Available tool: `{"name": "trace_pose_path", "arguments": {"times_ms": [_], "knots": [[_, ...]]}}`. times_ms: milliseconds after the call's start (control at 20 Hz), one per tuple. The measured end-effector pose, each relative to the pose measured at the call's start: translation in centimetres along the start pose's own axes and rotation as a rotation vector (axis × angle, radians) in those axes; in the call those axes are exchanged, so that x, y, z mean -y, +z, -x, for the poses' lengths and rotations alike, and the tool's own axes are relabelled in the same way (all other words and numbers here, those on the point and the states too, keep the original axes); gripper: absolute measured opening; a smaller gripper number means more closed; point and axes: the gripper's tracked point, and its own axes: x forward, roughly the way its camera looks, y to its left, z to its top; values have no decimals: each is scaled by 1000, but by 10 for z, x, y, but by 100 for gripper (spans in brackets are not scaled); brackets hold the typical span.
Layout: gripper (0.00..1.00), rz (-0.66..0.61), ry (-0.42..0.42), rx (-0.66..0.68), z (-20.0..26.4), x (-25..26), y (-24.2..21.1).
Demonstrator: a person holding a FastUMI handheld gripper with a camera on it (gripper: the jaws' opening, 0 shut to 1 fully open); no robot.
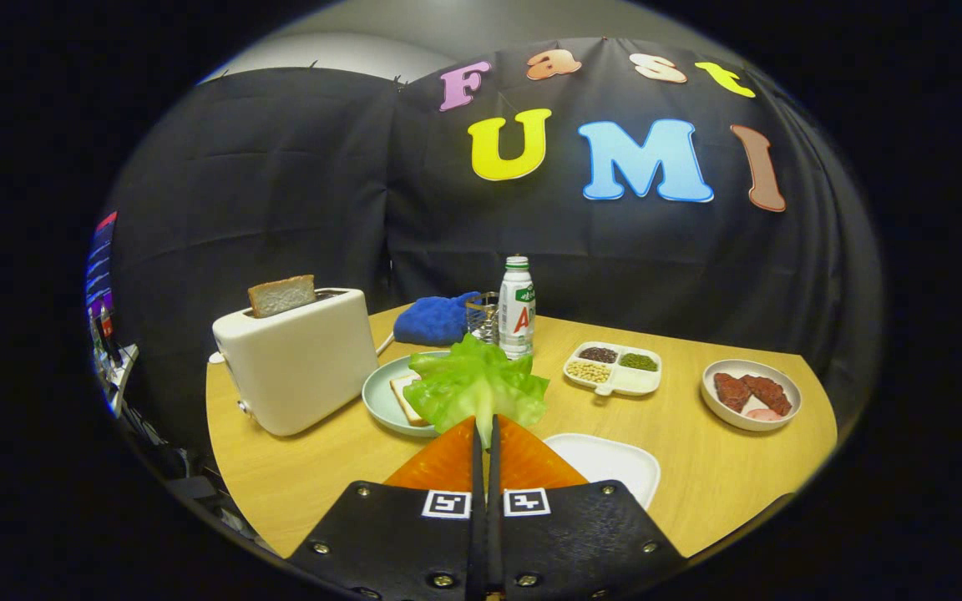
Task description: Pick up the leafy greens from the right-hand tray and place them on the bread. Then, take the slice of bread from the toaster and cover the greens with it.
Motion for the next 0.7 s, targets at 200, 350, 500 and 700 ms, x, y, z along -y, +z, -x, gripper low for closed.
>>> {"name": "trace_pose_path", "arguments": {"times_ms": [200,350,500,700], "knots": [[0,-26,10,14,-39,-9,9],[0,-27,2,3,-61,-16,6],[0,-29,-2,-17,-82,-27,1],[0,-20,11,-73,-108,-44,-13]]}}
